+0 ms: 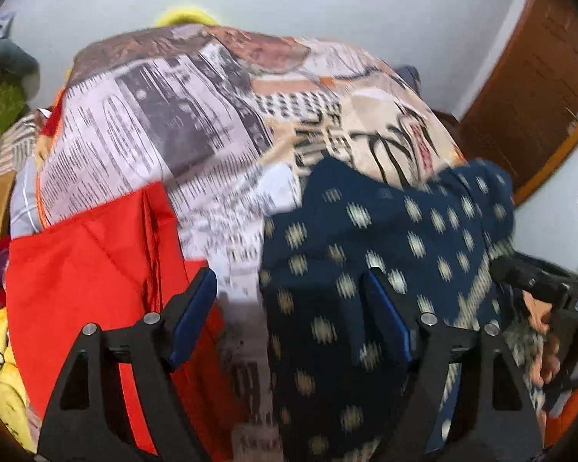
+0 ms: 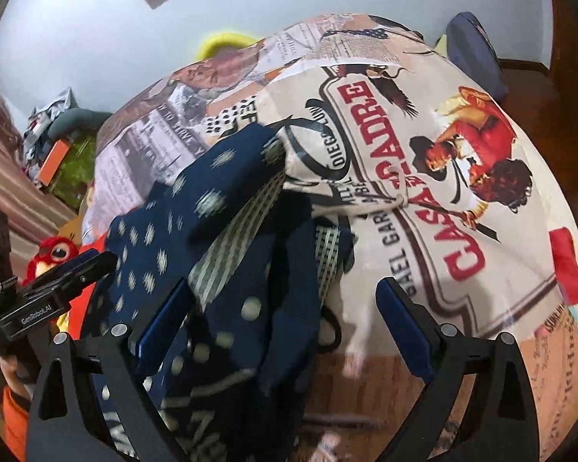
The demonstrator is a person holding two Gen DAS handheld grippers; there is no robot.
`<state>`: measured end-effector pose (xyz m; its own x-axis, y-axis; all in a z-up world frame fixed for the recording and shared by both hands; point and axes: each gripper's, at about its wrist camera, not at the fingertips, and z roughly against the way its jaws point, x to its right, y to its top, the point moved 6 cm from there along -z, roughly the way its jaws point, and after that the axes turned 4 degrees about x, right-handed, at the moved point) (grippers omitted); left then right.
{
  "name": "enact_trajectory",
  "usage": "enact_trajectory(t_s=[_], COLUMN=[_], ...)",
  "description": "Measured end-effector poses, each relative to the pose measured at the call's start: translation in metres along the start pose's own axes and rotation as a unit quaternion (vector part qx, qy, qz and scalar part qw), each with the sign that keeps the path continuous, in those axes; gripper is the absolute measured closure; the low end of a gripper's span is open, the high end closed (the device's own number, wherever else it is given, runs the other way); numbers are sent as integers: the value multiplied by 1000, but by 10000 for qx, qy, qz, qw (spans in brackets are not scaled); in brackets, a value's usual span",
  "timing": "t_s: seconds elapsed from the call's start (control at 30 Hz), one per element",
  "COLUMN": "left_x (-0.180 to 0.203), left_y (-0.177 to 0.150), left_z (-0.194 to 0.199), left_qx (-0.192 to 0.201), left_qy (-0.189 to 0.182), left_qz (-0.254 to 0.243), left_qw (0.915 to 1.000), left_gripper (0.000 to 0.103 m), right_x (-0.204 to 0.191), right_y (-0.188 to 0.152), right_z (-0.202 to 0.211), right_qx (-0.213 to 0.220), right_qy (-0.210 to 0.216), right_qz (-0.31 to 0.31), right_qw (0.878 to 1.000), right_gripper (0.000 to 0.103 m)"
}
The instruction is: Fold large clothes
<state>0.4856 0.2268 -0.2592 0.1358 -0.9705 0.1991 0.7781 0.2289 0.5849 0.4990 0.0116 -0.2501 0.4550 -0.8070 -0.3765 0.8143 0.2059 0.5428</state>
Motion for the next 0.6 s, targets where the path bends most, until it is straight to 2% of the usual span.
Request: enact_trajectory(t_s=[0.13,0.23,0.37,0.5,0.6], left_x=[3,3,0,-3,1], left_y=[-25,-40,-55,-57,-54], left_z=[9,9,-1,-20,-32], left_qx=[-312,-527,-781,-1062,-1172], left_qy=[-519,-982,-1515,-1990,-2142], left_qz=[165,494,1032,1488,1591], left_qw=[9980,9925,9799,9628,9566], left_gripper=[24,24,18,14,14], right_x=[-2,3,13,13,8], right_y=[-23,-41,-53,-48,-39], right_z=[-6,-12,-18,-23,-34], right_qx=[-382,-595,-702,-720,-716], right_qy=[191,430,758,906,989], right_qz=[62,-239,-746,-723,-650], right_qw=[9991,9970,9918,9906,9904], right_gripper=[7,7,7,5,5])
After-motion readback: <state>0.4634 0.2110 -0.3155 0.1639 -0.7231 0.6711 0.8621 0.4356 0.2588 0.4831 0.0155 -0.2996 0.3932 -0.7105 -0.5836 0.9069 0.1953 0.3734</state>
